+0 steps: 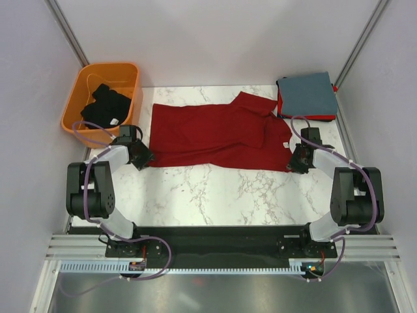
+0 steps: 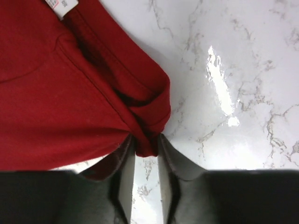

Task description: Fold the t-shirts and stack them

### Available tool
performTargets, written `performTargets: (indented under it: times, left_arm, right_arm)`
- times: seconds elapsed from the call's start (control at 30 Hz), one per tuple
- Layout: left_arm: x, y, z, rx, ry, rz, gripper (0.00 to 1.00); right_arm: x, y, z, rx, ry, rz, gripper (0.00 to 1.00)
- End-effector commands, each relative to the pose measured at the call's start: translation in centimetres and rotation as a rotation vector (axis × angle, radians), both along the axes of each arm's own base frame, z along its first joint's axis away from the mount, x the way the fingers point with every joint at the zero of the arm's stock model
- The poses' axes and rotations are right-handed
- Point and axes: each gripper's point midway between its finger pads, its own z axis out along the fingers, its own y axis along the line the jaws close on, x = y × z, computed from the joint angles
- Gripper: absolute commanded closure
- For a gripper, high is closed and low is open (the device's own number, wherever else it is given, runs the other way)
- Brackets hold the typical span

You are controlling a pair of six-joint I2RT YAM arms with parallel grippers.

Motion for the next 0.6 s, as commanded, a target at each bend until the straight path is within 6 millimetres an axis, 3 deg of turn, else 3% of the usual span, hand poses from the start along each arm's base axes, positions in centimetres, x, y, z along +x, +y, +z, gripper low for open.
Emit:
performTargets:
  times: [0.0,0.1,0.13,0.2,0.3,0.33,0.4,0.43,0.47,0.53,0.57]
  left_arm:
    - [1.5,0.9,-1.1,0.025,0.007,0.060,0.53]
    - [2.0,0.8,-1.4,0.015,0.013,0.054,0.86]
    - [2.2,0.8,-1.2,0.014,0.008,0.052,0.98]
    - [2.2,0.7,-0.8,0.015,0.000,0.044,0.98]
    - [2.4,0.6,2.6,0.021,-0.044,0.035,0.98]
    - [2.2,0.7,4.9,0.024,-0.070,0.030,0.98]
    - [1.9,1.1,7.5,0.044,-0.097,0.026,0.98]
    - [1.4,1.4,10.0,0.056,-0.130,0.028,0.98]
    - [1.0,1.6,11.1,0.070,-0.144,0.029,0.98]
    - [-0.4,2.3,11.7,0.092,-0.151,0.056,0.98]
    - [-1.3,2.4,12.3,0.091,-0.166,0.065,0.98]
  right_arm:
    - [0.0,-0.6,-1.0,-0.006,0.015,-0.014,0.71]
    - [0.3,-0.5,-1.1,0.003,0.018,-0.013,0.83]
    - [0.3,-0.5,-1.1,0.003,0.023,-0.012,0.95]
    - [0.7,-0.6,-0.6,0.001,0.023,-0.016,1.00]
    - [1.8,-0.9,1.8,-0.010,0.006,-0.019,1.00]
    - [3.1,-1.3,4.4,-0.026,-0.055,-0.026,1.00]
    - [2.5,-3.1,6.9,-0.047,-0.069,-0.079,1.00]
    - [2.6,-3.8,9.4,-0.038,-0.134,-0.101,1.00]
    - [1.7,-5.4,10.2,-0.027,-0.137,-0.159,1.00]
    - [0.3,-5.8,11.5,-0.003,-0.176,-0.199,1.00]
    - [-0.5,-5.9,11.2,0.011,-0.167,-0.224,1.00]
